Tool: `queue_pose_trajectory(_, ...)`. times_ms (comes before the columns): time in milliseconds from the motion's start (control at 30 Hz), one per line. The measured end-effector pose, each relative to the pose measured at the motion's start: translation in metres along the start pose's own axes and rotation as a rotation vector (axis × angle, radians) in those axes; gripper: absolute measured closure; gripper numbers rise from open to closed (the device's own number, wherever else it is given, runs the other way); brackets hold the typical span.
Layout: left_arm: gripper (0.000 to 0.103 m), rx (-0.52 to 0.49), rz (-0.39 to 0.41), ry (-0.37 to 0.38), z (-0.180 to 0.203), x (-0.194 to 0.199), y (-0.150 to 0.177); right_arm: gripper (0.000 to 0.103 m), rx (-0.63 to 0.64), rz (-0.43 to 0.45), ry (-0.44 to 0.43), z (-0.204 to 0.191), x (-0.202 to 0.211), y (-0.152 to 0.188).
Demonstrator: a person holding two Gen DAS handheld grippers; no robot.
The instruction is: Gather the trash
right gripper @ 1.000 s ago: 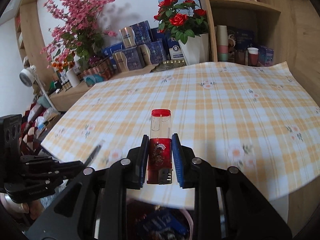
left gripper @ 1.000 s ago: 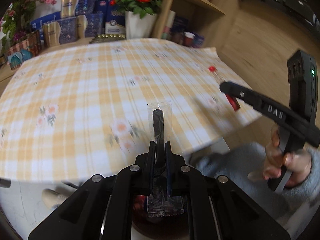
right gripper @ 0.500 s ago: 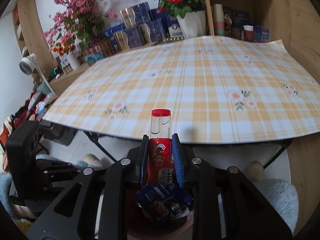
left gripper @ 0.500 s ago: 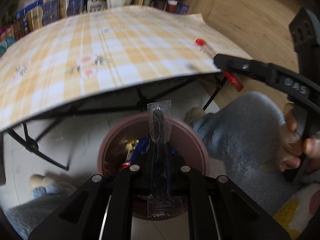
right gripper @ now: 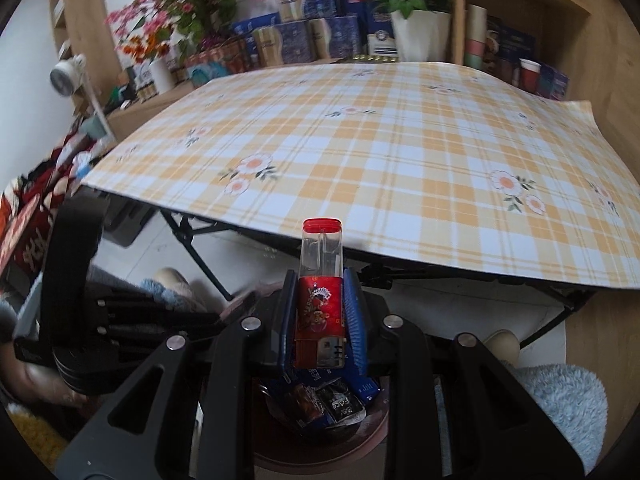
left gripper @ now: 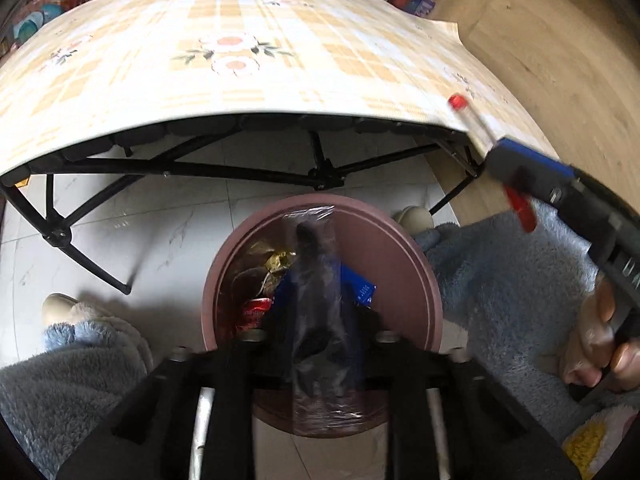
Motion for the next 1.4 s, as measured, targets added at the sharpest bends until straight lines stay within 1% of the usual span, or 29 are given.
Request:
queue_pose_trajectory(133, 0.055, 0.029, 0.060, -0.004, -0.005, 0.012, -0.004, 0.077, 0.032, -0.033, -0.002, -0.008, -0.010, 0.002)
queue_pose_trajectory(200, 0.042, 0.054, 0.100, -0.007, -0.010, 0.021, -0.005, 0.077, 0.040, -0.052, -0.003, -0.011, -0.015, 0.003)
queue_pose_trajectory(300, 0.034, 0.106, 0.165, -0.011, -0.019, 0.036, -0.007, 0.077, 0.044, -0.083, -0.006, -0.012, -0.024, 0.004)
queue_pose_trajectory(333, 0.033, 0.130, 0.188, -0.013, -0.025, 0.041, -0.008, 0.077, 0.044, -0.100, -0.007, -0.012, -0.029, 0.005)
queue_pose_trajectory(500, 0.026, 0.209, 0.242, -0.019, -0.043, 0.055, -0.009, 0.077, 0.043, -0.169, -0.009, -0.012, -0.048, 0.010)
queue_pose_trajectory(633, 0.025, 0.237, 0.244, -0.024, -0.050, 0.056, -0.008, 0.076, 0.046, -0.219, -0.012, -0.013, -0.062, 0.014)
queue_pose_trajectory(800, 0.023, 0.233, 0.240, -0.032, -0.049, 0.054, -0.009, 0.076, 0.047, -0.268, -0.008, -0.014, -0.073, 0.018)
queue_pose_trajectory(867, 0.022, 0.231, 0.239, -0.034, -0.049, 0.053, -0.009, 0.069, 0.042, -0.274, -0.008, -0.014, -0.074, 0.019)
queue_pose_trajectory(933, 0.022, 0.232, 0.239, -0.034, -0.050, 0.053, -0.008, 0.052, 0.035, -0.262, -0.008, -0.012, -0.072, 0.019)
queue_pose_trajectory(1033, 0.022, 0.238, 0.237, -0.035, -0.051, 0.052, -0.008, 0.039, 0.016, -0.251, -0.008, -0.009, -0.070, 0.018)
queue_pose_trajectory(1067, 0.022, 0.240, 0.237, -0.036, -0.051, 0.052, -0.008, 0.036, 0.006, -0.249, -0.006, -0.006, -0.070, 0.018)
queue_pose_trajectory(1133, 0.022, 0.240, 0.236, -0.038, -0.051, 0.051, -0.008, 0.026, -0.009, -0.246, -0.002, -0.002, -0.070, 0.016)
queue_pose_trajectory(1233, 0.022, 0.237, 0.237, -0.038, -0.051, 0.051, -0.008, 0.017, -0.030, -0.235, 0.001, 0.003, -0.068, 0.014)
queue_pose_trajectory(1400, 0.021, 0.241, 0.241, -0.038, -0.052, 0.052, -0.008, 0.011, -0.051, -0.227, 0.008, 0.007, -0.066, 0.013)
Point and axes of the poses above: each gripper's, at about its wrist camera, not at the fingertips, and x roughly against the way its jaws point, z to its right, y to its underside, the point moved 6 cm from there along -x, roughly the way its jaws point, and after that the axes turned 14 degrees about -z, right-handed, at the moved point
